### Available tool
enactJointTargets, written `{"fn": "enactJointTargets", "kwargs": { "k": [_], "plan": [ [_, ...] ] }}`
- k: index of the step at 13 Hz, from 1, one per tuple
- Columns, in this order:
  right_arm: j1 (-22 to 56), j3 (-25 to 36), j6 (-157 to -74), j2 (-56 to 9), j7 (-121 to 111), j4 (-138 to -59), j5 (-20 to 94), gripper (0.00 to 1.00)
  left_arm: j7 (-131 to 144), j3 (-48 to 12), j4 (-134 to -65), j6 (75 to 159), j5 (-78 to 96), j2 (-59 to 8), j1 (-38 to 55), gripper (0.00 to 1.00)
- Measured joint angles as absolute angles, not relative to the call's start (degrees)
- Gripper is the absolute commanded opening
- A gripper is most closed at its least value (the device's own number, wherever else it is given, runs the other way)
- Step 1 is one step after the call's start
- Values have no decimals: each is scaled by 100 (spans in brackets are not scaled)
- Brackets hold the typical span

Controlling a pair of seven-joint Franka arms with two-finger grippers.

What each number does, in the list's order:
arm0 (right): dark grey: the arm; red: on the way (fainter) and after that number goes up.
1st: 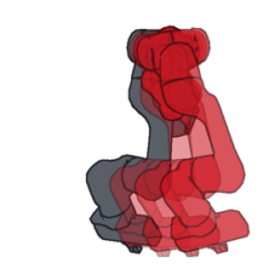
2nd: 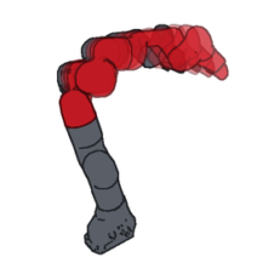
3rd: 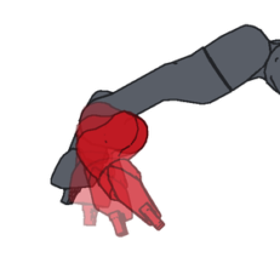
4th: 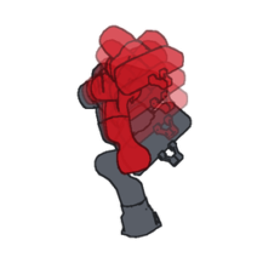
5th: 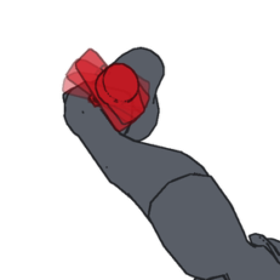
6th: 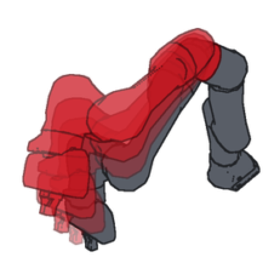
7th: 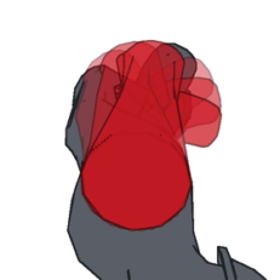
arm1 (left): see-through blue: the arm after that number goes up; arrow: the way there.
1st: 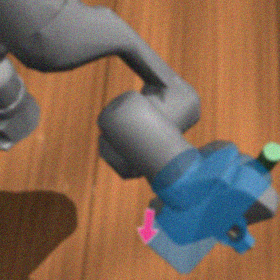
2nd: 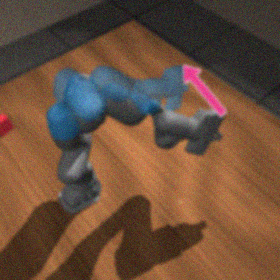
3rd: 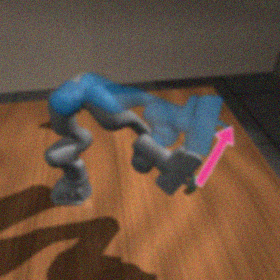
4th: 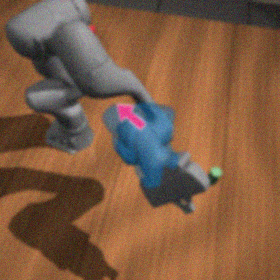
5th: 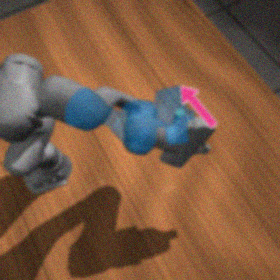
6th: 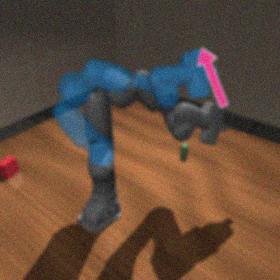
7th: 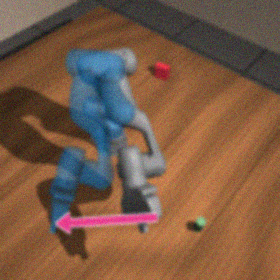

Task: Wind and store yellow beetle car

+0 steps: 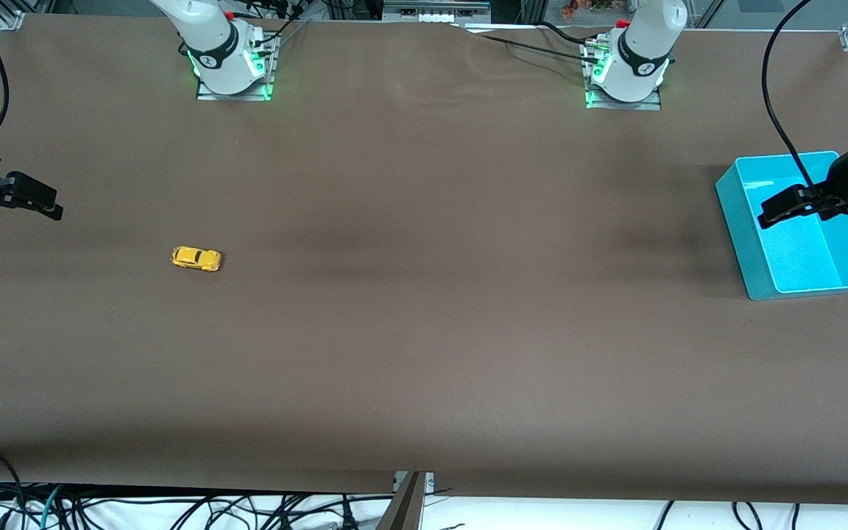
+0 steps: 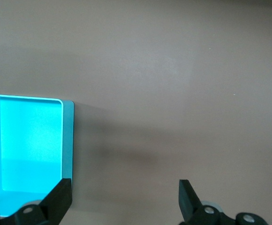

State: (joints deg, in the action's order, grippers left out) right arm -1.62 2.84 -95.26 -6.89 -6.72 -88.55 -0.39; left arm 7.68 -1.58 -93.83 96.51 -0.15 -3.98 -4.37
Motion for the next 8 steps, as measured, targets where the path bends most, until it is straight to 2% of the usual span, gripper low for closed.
{"fn": "enactJointTargets", "kwargs": {
  "k": [8],
  "plan": [
    [-233,319,-9530,-705,-672,-8847,-39,100,768,-158,-9383,9651,-15,-398,-437,100]
  ]
}}
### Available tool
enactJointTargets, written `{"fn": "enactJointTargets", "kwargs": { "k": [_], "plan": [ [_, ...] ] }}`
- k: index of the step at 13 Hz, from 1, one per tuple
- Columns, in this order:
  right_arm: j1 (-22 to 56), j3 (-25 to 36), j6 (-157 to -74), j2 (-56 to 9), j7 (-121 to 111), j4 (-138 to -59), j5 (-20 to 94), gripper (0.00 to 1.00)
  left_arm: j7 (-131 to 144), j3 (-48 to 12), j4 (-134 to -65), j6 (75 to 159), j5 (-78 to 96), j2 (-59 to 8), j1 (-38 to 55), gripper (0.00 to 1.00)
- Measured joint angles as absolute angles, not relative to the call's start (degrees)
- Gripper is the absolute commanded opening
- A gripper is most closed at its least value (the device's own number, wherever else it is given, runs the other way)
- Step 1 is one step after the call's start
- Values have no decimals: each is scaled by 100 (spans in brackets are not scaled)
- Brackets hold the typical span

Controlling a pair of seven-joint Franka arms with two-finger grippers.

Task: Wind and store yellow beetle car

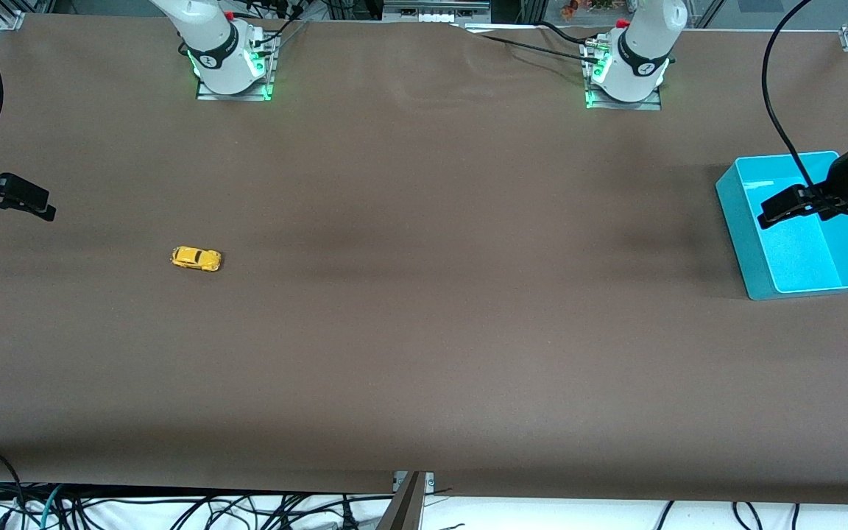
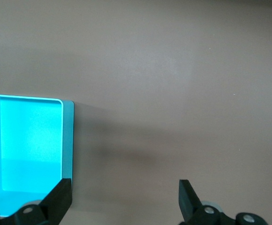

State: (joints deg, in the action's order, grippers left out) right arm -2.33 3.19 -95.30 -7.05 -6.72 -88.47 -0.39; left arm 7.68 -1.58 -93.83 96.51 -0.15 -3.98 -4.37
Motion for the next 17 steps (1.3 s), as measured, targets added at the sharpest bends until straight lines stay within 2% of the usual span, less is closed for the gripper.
{"fn": "enactJointTargets", "kwargs": {
  "k": [9,17],
  "plan": [
    [-220,298,-9511,-723,-675,-8848,-39,100,768,-140,-9383,9651,-15,-398,-440,100],
    [217,219,-8791,-1046,-918,-8858,-33,100,768,-137,-9382,9651,-15,-398,-441,100]
  ]
}}
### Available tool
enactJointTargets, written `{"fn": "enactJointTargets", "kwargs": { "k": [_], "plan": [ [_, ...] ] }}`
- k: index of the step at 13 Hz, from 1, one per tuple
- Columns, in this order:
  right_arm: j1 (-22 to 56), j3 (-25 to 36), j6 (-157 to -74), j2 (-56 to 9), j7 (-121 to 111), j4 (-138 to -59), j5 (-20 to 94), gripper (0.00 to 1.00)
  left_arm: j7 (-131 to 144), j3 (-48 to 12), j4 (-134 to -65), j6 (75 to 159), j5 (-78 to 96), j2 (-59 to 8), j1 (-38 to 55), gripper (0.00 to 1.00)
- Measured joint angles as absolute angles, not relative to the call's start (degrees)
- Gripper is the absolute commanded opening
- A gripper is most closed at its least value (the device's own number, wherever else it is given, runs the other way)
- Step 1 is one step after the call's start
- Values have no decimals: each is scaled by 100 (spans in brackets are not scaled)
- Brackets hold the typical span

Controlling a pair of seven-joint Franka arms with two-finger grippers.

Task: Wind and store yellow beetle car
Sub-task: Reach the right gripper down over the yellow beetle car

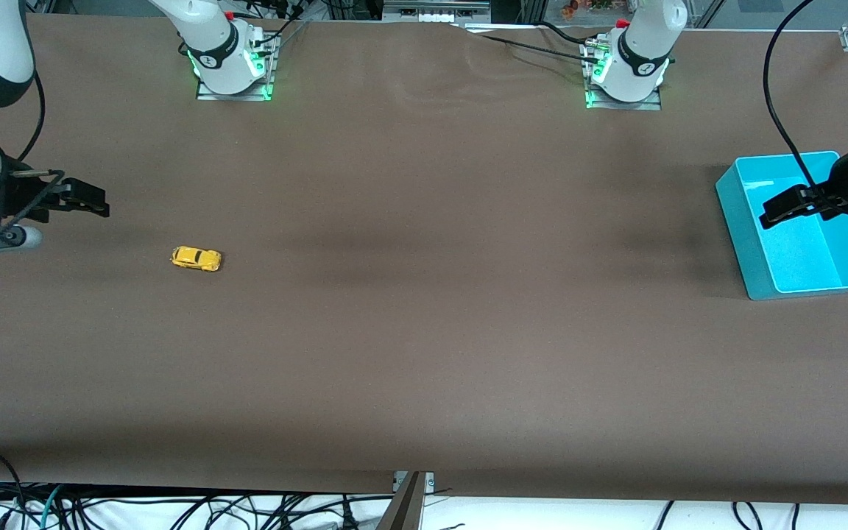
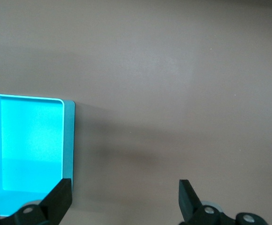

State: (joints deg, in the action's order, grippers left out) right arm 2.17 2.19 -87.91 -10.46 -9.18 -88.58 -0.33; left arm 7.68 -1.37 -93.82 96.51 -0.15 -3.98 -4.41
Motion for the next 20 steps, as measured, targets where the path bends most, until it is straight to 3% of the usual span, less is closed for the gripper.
{"fn": "enactJointTargets", "kwargs": {
  "k": [6,11,20],
  "plan": [
    [336,222,-8862,-1587,-4259,-9066,-211,100,768,-135,-9379,9652,-15,-398,-442,100],
    [344,223,-10455,-1861,-5964,-10122,-217,100,768,-135,-9376,9652,-15,-398,-442,100],
    [356,234,-13507,-1568,-7459,-12415,-221,99,768,-130,-9292,9654,-15,-398,-442,100]
  ]
}}
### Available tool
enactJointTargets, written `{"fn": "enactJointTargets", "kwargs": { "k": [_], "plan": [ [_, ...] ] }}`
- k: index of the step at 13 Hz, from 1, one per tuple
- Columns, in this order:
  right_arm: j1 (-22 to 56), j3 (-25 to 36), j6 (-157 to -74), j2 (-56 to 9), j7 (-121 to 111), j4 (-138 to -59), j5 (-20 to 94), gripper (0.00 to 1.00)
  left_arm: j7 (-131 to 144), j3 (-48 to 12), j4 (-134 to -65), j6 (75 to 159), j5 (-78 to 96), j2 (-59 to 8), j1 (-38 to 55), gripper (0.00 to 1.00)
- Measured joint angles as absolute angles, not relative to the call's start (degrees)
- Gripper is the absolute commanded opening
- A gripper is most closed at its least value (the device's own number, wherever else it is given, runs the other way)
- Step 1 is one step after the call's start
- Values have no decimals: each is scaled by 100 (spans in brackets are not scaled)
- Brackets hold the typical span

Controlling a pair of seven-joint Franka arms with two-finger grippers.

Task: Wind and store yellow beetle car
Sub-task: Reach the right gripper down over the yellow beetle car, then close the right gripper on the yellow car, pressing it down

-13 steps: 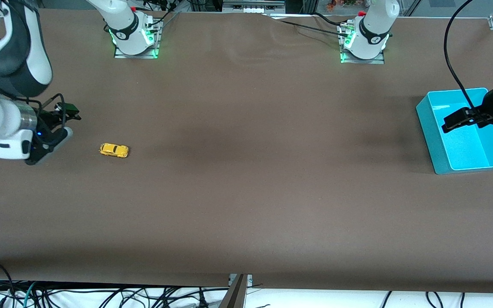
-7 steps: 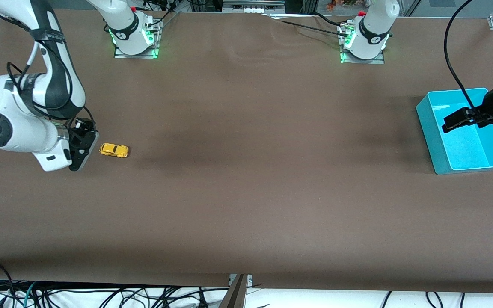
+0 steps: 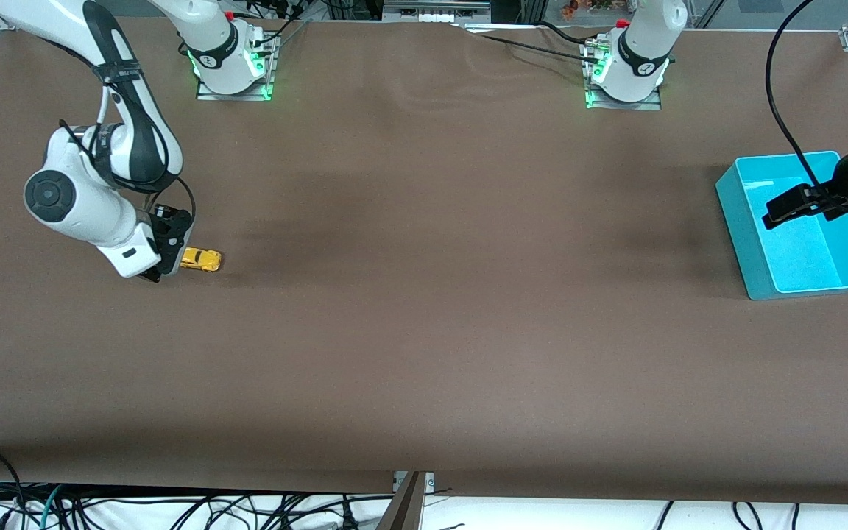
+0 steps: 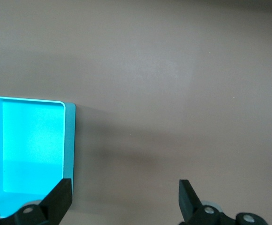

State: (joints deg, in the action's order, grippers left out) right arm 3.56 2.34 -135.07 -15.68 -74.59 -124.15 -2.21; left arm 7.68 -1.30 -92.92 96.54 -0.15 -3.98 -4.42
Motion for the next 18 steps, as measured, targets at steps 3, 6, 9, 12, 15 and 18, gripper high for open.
{"fn": "enactJointTargets", "kwargs": {
  "k": [3,6,9,12,15,18],
  "plan": [
    [356,244,-14222,-1548,-7543,-12867,-222,99,768,-119,-9265,9654,-15,-398,-454,100],
    [322,276,-14744,-1606,-7782,-13086,-222,99,768,-111,-9259,9654,-15,-398,-464,100],
    [310,293,-15097,-1759,-7833,-13155,-222,96,768,-109,-9256,9654,-15,-398,-464,100],
    [310,293,-15385,-1909,-7839,-13202,-222,86,768,-109,-9256,9654,-15,-398,-464,100],
    [310,293,-15530,-1963,-7844,-13264,-222,59,768,-109,-9255,9654,-15,-398,-464,100],
    [311,293,-15544,-1960,-7869,-13276,-222,33,768,-109,-9255,9654,-15,-398,-464,100]
  ]
}}
